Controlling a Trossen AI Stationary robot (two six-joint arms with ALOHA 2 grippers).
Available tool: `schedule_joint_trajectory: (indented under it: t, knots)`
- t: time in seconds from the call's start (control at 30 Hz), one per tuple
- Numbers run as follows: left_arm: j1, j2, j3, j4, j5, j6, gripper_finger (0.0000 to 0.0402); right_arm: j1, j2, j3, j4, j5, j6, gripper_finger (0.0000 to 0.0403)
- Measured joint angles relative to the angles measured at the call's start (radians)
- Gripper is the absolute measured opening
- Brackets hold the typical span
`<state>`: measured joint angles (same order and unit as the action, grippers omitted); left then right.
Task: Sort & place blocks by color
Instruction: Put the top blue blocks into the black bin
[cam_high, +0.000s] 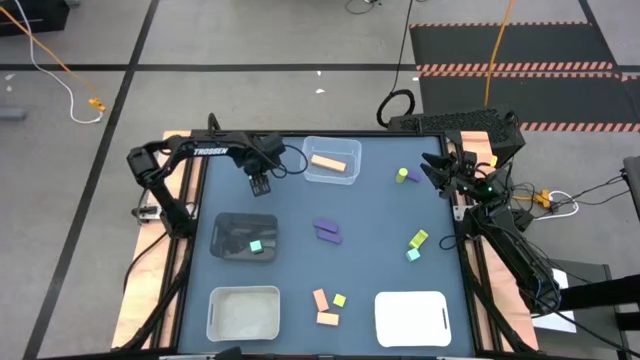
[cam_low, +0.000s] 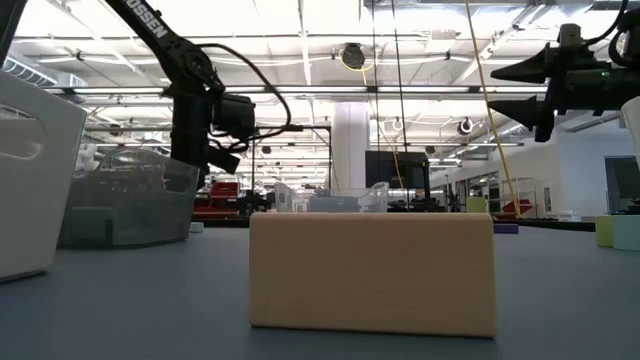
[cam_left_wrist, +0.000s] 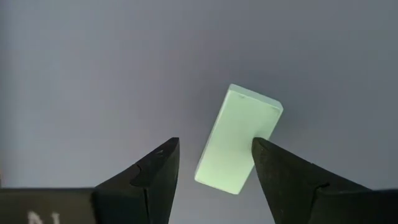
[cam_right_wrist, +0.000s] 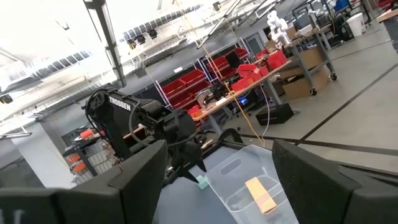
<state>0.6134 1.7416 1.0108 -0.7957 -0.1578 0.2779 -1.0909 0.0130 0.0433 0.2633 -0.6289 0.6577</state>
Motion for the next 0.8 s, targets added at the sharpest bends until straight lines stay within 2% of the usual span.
schedule_joint_trajectory:
  t: [0.23,0.37,0.53,0.63,0.8]
  knots:
    - [-0.002,0.017,0.0,-0.001,0.004,-0.007,0.0209,0.0,0.001,0.0,-0.018,0.0,0.003,0.0281]
    - [0.0,0.023,-0.006,-0.038,0.096,-0.021,0.0209,0.0,0.001,0.0,-0.038,-0.001,0.003,0.0281]
    - [-0.007,0.028,-0.006,-0.046,0.131,0.008,0.0209,0.0,0.001,0.0,-0.057,-0.001,0.003,0.0281]
    - [-0.009,0.028,-0.007,-0.021,0.112,0.046,0.0209,0.0,0.007,0.0,-0.056,-0.002,0.002,0.0281]
    - [-0.014,0.026,-0.009,0.001,0.078,-0.022,0.0197,0.0,0.009,0.0,-0.06,-0.002,0.002,0.0281]
